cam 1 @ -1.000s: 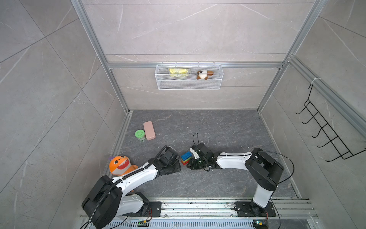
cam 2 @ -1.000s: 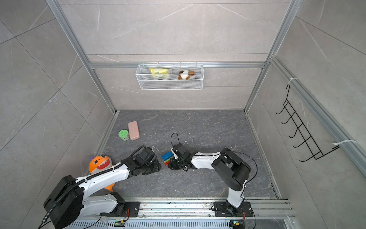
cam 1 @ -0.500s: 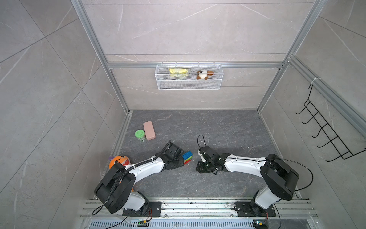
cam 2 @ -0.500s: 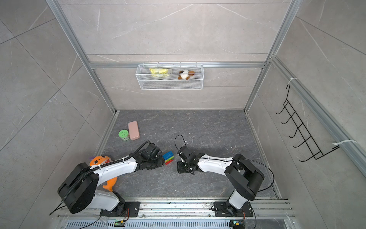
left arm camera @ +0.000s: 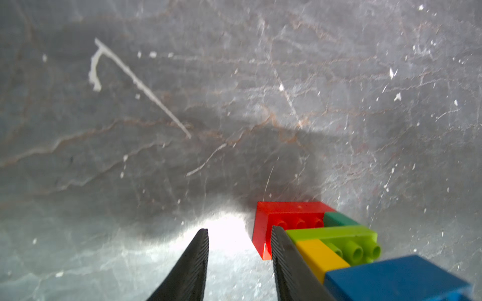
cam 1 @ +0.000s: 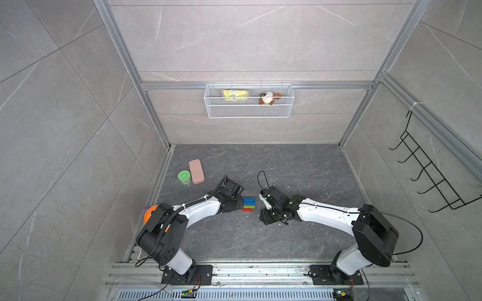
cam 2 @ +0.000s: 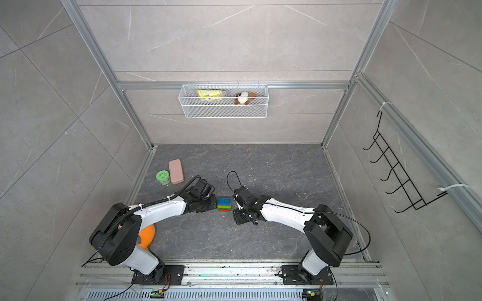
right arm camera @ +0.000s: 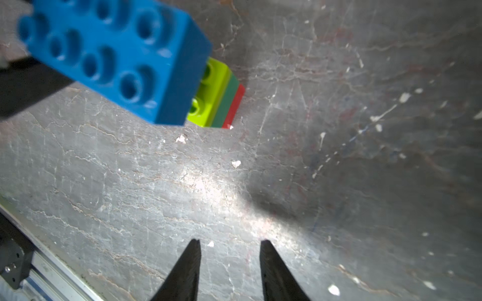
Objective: Assemble the number 5 with lego
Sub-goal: Adjust the lego brick at the center of the board.
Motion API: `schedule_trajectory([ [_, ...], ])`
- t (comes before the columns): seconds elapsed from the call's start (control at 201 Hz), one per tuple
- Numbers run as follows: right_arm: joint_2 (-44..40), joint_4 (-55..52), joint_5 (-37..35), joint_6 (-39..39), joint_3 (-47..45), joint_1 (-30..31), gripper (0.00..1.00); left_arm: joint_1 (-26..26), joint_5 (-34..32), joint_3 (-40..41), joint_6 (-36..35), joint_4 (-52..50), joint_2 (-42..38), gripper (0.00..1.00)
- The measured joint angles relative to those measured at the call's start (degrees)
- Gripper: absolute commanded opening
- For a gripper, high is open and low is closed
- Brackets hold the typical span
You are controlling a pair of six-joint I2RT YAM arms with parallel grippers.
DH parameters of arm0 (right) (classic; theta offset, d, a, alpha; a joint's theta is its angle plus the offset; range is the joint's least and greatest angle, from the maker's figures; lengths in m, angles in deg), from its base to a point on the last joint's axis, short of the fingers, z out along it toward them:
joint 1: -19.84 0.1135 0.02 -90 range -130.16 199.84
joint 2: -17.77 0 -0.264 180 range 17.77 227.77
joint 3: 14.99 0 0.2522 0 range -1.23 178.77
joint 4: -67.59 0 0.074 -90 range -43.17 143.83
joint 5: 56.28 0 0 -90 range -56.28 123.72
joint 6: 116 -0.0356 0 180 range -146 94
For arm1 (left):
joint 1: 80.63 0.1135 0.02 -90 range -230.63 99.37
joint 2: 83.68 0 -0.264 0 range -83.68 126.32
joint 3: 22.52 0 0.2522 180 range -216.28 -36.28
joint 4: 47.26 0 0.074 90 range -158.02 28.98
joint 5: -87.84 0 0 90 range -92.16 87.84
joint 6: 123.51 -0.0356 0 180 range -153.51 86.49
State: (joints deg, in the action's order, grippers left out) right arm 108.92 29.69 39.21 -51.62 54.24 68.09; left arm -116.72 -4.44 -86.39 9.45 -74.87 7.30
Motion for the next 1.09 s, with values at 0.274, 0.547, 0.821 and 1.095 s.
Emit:
schedule_trajectory([
  [0.274,-0.87,-6.34,-1.90,6.05,5.31,0.00,0.52,0.44,1.09,-2.71,-1.44,0.09,2.01,0.44],
  [0.547,0.37,-12.92,-2.75,14.78,17.73,-0.26,0.66,3.26,1.31,1.62,-1.60,-1.25,-6.21,0.45],
  [0.821,8.15,-16.72,-0.48,23.21,27.78,-0.61,0.81,3.50,1.27,7.87,-1.09,-2.89,-15.58,0.46],
  [1.095,15.08,-19.10,0.96,28.30,32.98,-0.70,0.81,3.52,1.05,11.61,0.50,-5.42,-21.24,0.46],
])
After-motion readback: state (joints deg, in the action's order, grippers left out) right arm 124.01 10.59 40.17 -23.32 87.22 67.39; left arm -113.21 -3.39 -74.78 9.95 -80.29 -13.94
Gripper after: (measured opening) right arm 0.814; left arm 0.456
